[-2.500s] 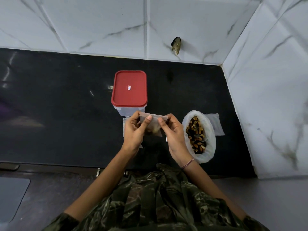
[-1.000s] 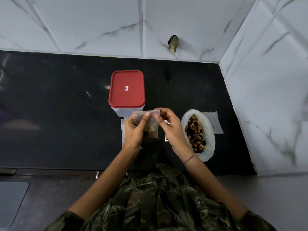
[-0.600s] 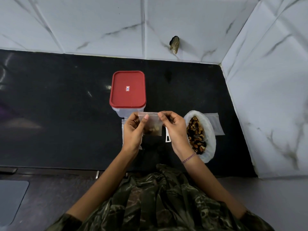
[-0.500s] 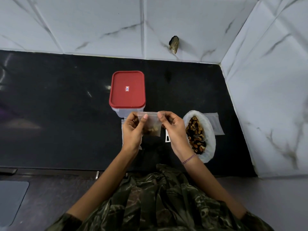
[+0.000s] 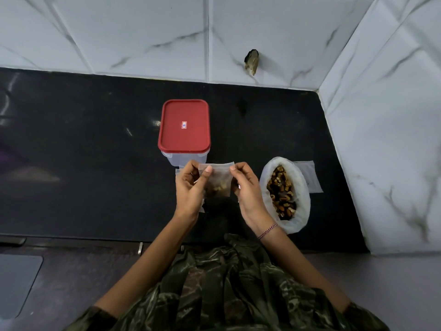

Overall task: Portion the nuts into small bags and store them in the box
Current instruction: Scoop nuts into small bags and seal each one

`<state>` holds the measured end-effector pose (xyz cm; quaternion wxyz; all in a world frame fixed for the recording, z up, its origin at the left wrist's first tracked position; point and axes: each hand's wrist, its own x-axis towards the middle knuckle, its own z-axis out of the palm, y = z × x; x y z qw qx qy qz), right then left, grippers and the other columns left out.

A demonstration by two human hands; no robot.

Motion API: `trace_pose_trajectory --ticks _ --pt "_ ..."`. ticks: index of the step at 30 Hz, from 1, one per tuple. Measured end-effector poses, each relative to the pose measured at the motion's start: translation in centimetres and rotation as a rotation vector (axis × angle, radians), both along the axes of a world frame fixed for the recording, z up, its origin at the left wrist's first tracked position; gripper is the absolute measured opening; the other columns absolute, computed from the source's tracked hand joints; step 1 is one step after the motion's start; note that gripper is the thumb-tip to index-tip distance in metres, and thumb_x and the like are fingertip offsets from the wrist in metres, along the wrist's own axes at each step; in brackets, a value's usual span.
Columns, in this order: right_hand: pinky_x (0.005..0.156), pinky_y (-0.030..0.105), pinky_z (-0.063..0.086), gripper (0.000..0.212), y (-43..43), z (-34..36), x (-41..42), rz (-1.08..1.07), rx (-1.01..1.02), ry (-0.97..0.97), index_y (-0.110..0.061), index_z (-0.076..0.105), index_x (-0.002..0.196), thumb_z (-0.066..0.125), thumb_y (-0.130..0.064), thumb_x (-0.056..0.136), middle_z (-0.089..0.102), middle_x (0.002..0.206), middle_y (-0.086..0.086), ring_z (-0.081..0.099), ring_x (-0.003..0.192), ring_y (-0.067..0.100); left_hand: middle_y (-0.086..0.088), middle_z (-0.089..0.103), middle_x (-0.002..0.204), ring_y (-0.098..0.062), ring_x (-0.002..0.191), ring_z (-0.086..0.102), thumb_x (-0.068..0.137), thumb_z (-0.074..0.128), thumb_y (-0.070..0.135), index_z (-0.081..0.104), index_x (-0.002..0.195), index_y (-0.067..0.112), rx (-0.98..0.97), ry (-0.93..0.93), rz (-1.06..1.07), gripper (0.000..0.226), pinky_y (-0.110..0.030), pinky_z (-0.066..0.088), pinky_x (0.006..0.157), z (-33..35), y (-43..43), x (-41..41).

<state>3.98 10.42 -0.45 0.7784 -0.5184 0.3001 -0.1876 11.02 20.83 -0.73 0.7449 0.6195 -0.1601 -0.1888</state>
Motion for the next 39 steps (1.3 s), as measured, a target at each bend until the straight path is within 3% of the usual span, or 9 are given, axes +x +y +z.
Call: trace_pose_trajectory --ticks 3,7,10,16,19,22,26,31,39 --pt "0.089 0.043 0.05 0.015 0.3 -0.1 -0.1 0.116 0.087 0.014 -0.014 0.063 0.089 0.053 -0.024 0.094 0.067 0.097 0.011 0.064 0.096 0.027 -0.004 0.062 0.078 -0.017 0.077 0.061 0.094 0.056 0.005 0.055 0.081 0.006 0.014 -0.005 0.028 0.013 -0.027 0.054 0.07 -0.4 0.7 0.3" --pt "0.069 0.029 0.049 0.019 1.1 -1.2 -0.2 0.207 -0.18 0.085 -0.014 0.058 0.077 0.053 -0.018 0.095 0.061 0.083 0.011 0.059 0.078 0.022 -0.011 0.061 0.081 -0.017 0.078 0.061 0.093 0.057 0.007 0.056 0.085 -0.002 0.062 -0.001 0.056 0.013 -0.024 0.053 0.07 -1.9 2.6 0.1" --pt "0.059 0.019 0.044 0.022 1.9 -2.2 0.1 0.241 -0.279 0.141 -0.013 0.052 0.074 0.053 -0.019 0.095 0.055 0.072 0.005 0.053 0.061 0.012 0.003 0.062 0.074 -0.009 0.074 0.06 0.095 0.054 0.008 0.058 0.079 0.004 0.118 0.033 0.101 0.017 -0.023 0.051 0.068 -3.3 3.9 0.0" --pt "0.052 0.022 0.046 0.023 2.8 -4.6 1.5 0.234 -0.329 0.24 -0.008 0.059 0.076 0.059 -0.024 0.092 0.058 0.063 0.001 0.054 0.052 0.009 -0.009 0.062 0.073 -0.019 0.072 0.058 0.091 0.057 0.038 0.065 0.077 0.015 0.316 0.03 0.156 0.028 -0.051 0.052 0.068 -6.7 6.1 1.4" --pt "0.052 0.024 0.047 0.023 2.6 -5.6 2.5 0.188 -0.371 0.301 -0.007 0.064 0.077 0.062 -0.027 0.09 0.059 0.057 -0.001 0.055 0.049 0.01 -0.003 0.061 0.067 -0.015 0.065 0.055 0.09 0.058 0.039 0.065 0.073 0.025 0.416 -0.027 0.201 0.023 -0.043 0.049 0.062 -7.1 6.0 2.0" --pt "0.06 0.022 0.051 0.014 3.0 -6.2 3.4 0.098 -0.47 0.297 -0.011 0.063 0.091 0.064 -0.025 0.089 0.063 0.078 0.002 0.06 0.065 0.008 0.004 0.061 0.066 -0.009 0.062 0.055 0.095 0.058 0.026 0.066 0.077 0.019 0.506 -0.088 0.218 0.02 -0.033 0.045 0.06 -6.6 5.1 2.7" --pt "0.086 0.017 0.043 0.026 4.3 -5.9 2.6 0.042 -0.957 0.17 -0.01 0.054 0.111 0.061 -0.022 0.089 0.047 0.112 0.002 0.05 0.096 0.01 0.006 0.061 0.066 -0.004 0.058 0.053 0.094 0.059 0.027 0.069 0.087 0.012 0.598 -0.115 0.242 0.019 -0.016 0.041 0.053 -6.6 4.5 3.4" --pt "0.091 0.034 0.046 0.03 5.4 -7.9 0.3 0.332 -1.509 0.095 -0.01 0.059 0.115 0.051 -0.023 0.089 0.046 0.121 0.003 0.044 0.112 0.019 -0.002 0.068 0.078 -0.013 0.067 0.06 0.093 0.06 0.03 0.071 0.095 0.009 0.647 -0.143 0.241 0.024 -0.029 0.05 0.062 -7.2 4.8 4.0" --pt "0.108 0.03 0.037 0.039 4.5 -8.9 0.3 0.497 -1.579 0.081 -0.009 0.059 0.126 0.04 -0.018 0.094 0.055 0.135 0.006 0.045 0.131 0.021 -0.008 0.062 0.115 -0.023 0.108 0.055 0.097 0.054 0.029 0.061 0.127 0.01 0.854 -0.384 0.243 0.037 -0.029 0.044 0.078 -7.2 5.6 3.9"
